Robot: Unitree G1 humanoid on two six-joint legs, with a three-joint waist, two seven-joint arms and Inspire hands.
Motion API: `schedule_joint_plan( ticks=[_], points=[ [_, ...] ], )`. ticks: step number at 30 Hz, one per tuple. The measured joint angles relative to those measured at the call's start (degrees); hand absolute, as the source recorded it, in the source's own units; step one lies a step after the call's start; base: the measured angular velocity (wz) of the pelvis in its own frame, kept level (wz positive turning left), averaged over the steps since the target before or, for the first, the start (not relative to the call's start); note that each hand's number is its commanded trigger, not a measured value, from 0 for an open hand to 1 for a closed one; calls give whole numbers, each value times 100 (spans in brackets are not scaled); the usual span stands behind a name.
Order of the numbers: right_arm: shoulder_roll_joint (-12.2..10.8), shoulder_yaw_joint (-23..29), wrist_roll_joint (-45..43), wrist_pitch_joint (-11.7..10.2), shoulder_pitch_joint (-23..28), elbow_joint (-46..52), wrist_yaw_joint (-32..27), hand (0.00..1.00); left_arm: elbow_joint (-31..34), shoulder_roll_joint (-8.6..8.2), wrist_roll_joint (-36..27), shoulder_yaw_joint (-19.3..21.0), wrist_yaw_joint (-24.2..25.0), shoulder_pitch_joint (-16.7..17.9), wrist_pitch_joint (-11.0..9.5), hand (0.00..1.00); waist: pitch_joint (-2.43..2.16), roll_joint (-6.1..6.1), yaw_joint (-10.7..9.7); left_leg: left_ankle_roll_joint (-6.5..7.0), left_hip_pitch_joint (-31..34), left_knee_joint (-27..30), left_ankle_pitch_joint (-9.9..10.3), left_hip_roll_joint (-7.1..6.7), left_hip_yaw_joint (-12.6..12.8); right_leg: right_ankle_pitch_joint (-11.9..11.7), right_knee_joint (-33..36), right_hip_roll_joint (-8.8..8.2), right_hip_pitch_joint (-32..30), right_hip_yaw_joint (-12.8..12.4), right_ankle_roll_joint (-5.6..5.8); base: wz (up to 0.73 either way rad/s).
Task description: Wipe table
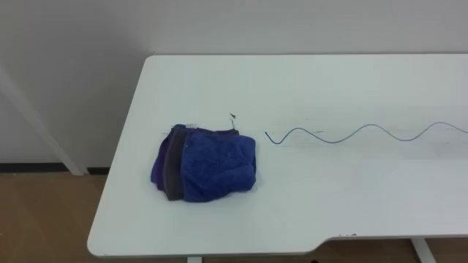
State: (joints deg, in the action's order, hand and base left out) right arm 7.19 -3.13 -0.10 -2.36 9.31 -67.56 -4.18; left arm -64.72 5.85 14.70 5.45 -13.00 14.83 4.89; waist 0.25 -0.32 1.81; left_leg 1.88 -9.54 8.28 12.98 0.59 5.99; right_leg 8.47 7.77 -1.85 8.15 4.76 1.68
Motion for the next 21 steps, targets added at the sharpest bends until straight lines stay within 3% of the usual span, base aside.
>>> schedule_joint_plan(
  ticks=[18, 21],
  points=[
    [-21, 5, 266, 7, -2, -38, 61, 0, -4, -10, -13, 127, 19, -2, 13, 0, -8, -28, 10, 3, 27, -8, 3, -3, -2, 0, -2, 2, -80, -20, 0, 0],
    [-23, 37, 720, 130, -11, -253, 2, 0, -4, -10, -62, 203, 35, -9, 117, 0, -8, -31, 1, 4, -12, -10, 5, 0, -4, 1, -4, 2, -37, -12, 0, 0]
  ],
)
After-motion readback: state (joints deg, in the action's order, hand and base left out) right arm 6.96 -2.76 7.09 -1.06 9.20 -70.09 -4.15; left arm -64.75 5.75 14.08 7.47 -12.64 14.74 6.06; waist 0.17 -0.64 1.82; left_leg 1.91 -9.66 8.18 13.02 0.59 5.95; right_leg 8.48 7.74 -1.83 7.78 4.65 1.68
